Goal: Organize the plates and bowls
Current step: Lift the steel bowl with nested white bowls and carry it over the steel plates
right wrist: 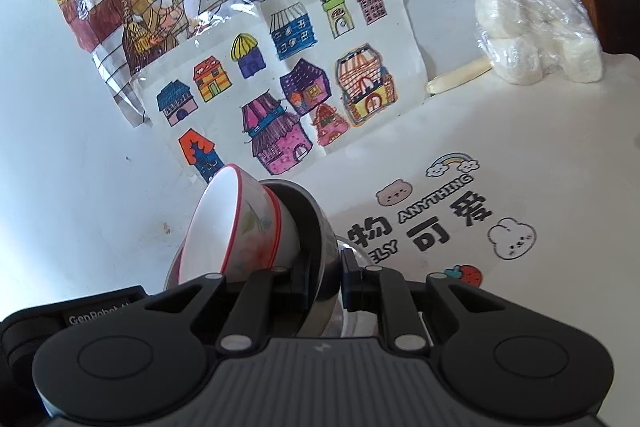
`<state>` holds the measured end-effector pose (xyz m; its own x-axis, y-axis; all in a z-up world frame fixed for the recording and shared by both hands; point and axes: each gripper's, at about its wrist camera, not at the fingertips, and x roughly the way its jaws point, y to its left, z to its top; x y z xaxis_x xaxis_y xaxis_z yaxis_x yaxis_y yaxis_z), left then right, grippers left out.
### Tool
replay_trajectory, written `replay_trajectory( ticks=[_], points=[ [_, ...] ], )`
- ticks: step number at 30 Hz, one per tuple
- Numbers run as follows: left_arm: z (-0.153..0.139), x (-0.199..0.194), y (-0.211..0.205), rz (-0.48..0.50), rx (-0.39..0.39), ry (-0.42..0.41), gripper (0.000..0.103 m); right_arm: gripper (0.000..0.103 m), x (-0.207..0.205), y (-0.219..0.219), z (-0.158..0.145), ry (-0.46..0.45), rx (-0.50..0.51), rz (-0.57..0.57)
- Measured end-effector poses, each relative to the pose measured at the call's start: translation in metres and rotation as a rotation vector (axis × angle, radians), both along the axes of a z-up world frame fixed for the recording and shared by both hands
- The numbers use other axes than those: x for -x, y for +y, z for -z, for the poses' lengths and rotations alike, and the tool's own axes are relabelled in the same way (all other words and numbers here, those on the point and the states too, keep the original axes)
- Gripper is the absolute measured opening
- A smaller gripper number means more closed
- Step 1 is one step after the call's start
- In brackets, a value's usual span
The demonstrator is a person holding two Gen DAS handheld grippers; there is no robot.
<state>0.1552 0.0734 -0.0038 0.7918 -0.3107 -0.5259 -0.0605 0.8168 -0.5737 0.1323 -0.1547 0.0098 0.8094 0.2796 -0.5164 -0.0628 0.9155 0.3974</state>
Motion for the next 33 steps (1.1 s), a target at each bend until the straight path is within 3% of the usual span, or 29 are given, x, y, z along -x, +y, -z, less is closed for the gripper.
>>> replay_trajectory(
  ticks=[12,33],
  points=[
    [0.005,-0.003,0.018,-0.043,-0.020,0.027,0.010,0.016,-0.014,0.019,0.015,0.044,-0.034,-0.043],
    [0.012,-0.014,0.015,-0.034,-0.022,0.055,0.010,0.016,-0.025,0.022,0.022,0.079,-0.026,-0.032]
  ],
)
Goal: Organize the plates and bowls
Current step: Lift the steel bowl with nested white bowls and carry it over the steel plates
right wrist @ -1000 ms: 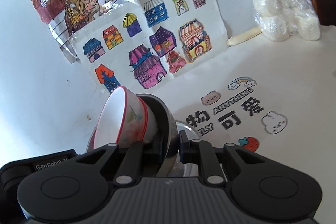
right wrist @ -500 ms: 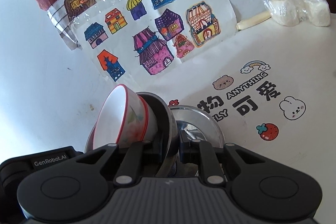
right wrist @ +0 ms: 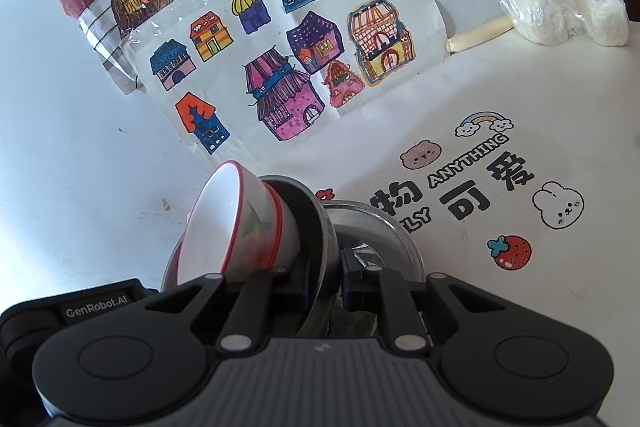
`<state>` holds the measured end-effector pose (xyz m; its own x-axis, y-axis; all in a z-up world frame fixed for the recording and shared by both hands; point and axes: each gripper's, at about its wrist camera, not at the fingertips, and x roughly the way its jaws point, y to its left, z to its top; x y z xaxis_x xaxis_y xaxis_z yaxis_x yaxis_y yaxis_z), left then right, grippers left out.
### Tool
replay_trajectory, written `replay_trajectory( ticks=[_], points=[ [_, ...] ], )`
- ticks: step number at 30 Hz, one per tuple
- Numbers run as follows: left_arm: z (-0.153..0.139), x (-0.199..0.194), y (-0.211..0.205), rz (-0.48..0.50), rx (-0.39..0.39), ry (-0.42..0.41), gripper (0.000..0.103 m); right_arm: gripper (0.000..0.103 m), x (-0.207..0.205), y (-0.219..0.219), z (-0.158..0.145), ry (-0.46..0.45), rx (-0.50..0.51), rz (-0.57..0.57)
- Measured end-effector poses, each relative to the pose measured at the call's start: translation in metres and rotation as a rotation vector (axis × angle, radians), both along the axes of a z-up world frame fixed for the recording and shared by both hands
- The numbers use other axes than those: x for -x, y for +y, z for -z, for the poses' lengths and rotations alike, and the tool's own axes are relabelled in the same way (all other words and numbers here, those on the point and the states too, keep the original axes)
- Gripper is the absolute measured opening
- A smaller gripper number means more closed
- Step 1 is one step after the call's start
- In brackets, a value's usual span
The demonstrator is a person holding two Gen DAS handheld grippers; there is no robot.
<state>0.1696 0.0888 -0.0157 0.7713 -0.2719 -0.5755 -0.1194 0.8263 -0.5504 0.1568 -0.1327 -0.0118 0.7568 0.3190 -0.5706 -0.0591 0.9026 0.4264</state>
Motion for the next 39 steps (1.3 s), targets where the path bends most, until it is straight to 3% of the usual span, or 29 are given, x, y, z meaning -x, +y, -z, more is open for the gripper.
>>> replay_trajectory(
  ticks=[39],
  points=[
    [0.006,-0.032,-0.013,0.025,-0.012,-0.006,0.011,0.019,-0.018,-0.010,0.016,0.021,-0.046,0.058]
  ],
)
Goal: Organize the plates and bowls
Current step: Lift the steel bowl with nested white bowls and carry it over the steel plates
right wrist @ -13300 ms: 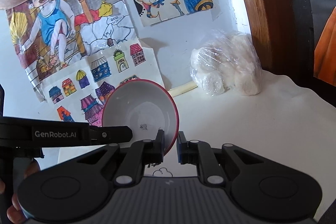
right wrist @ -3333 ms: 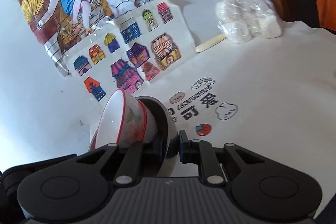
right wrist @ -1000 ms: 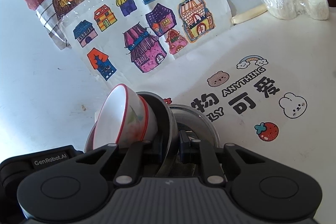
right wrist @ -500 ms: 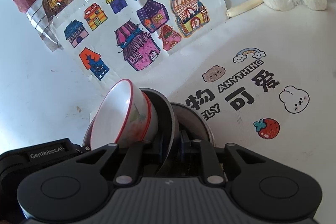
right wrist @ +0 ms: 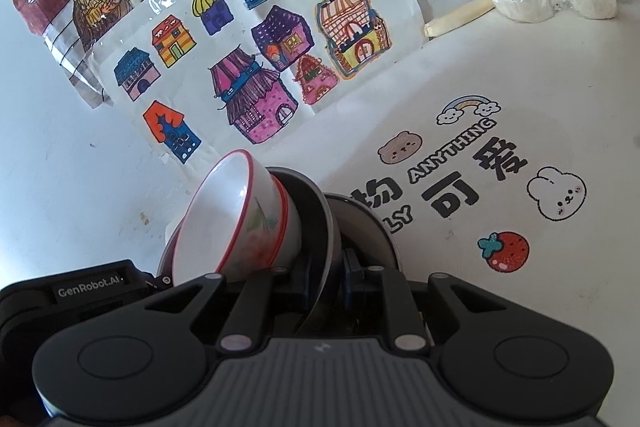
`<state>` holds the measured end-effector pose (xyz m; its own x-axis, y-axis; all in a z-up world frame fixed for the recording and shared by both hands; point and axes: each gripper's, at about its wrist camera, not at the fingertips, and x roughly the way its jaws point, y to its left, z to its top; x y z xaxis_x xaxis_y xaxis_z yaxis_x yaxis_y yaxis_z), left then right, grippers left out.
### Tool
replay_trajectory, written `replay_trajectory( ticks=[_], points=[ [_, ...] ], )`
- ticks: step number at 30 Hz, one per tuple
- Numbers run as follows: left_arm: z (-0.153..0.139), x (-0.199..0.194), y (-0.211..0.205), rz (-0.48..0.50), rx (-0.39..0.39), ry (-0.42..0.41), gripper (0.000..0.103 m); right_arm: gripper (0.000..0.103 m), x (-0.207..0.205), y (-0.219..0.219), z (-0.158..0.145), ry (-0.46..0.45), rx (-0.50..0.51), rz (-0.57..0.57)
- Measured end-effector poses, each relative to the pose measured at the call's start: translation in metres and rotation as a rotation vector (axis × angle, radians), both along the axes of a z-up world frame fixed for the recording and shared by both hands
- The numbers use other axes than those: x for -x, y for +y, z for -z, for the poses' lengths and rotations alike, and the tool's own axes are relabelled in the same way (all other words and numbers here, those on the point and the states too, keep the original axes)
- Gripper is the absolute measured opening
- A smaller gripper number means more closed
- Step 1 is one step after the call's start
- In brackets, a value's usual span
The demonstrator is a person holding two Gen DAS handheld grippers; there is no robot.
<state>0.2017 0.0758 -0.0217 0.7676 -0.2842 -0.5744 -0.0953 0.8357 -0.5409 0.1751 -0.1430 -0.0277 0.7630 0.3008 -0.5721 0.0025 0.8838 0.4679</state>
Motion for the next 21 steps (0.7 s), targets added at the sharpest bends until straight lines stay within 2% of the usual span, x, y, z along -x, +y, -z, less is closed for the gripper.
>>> replay_trajectory(
  ticks=[21],
  points=[
    [0.0019,-0.0024,0.0000,0.009,0.009,-0.001,0.011,0.020,0.0009,0.0001,-0.0002,-0.016,0.006,0.019]
  ],
)
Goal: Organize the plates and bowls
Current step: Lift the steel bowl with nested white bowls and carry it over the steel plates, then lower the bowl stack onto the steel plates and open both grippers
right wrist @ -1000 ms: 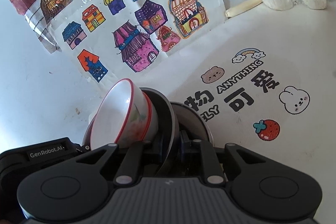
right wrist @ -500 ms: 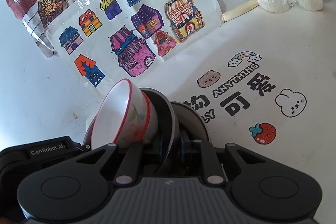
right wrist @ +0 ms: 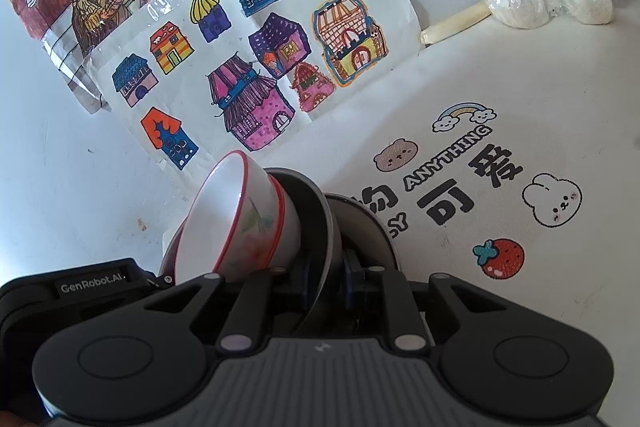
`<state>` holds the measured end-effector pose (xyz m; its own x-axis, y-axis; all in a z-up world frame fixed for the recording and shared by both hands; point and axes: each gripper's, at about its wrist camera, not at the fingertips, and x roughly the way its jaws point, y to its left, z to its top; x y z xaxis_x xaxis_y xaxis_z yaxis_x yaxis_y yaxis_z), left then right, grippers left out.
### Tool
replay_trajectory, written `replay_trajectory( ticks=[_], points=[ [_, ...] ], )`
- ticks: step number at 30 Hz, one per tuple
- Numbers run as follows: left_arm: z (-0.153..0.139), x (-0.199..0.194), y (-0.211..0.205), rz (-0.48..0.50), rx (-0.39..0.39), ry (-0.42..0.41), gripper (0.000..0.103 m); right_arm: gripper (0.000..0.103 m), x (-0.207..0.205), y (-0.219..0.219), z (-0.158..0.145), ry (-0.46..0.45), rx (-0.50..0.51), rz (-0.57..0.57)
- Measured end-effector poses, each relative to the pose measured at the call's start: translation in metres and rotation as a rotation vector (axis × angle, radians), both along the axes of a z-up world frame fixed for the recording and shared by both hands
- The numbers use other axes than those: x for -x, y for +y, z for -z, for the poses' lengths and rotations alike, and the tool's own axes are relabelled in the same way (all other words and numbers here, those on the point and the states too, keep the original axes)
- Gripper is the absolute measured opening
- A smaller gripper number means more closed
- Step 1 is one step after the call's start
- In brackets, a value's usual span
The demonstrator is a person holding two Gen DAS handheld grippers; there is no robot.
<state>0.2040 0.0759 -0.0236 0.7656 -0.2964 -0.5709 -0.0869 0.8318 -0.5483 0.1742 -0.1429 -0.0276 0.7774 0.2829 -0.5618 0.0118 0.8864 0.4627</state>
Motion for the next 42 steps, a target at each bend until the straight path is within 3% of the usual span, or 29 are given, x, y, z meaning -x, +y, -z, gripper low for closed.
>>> replay_trajectory(
  ticks=[24,38,40,42],
  points=[
    [0.001,0.004,0.002,0.010,0.004,0.032,0.012,0.019,0.010,-0.004,0.002,-0.011,0.015,0.007],
    [-0.002,0.009,-0.001,0.018,-0.040,0.026,0.015,0.019,0.019,0.001,-0.006,-0.043,0.135,0.023],
    [-0.004,0.010,0.000,0.008,-0.050,0.012,0.020,0.025,0.023,0.001,-0.010,-0.071,0.156,0.046],
    [-0.005,0.012,0.001,-0.017,-0.061,-0.003,0.025,0.037,0.027,-0.001,-0.014,-0.112,0.177,0.058]
  ],
)
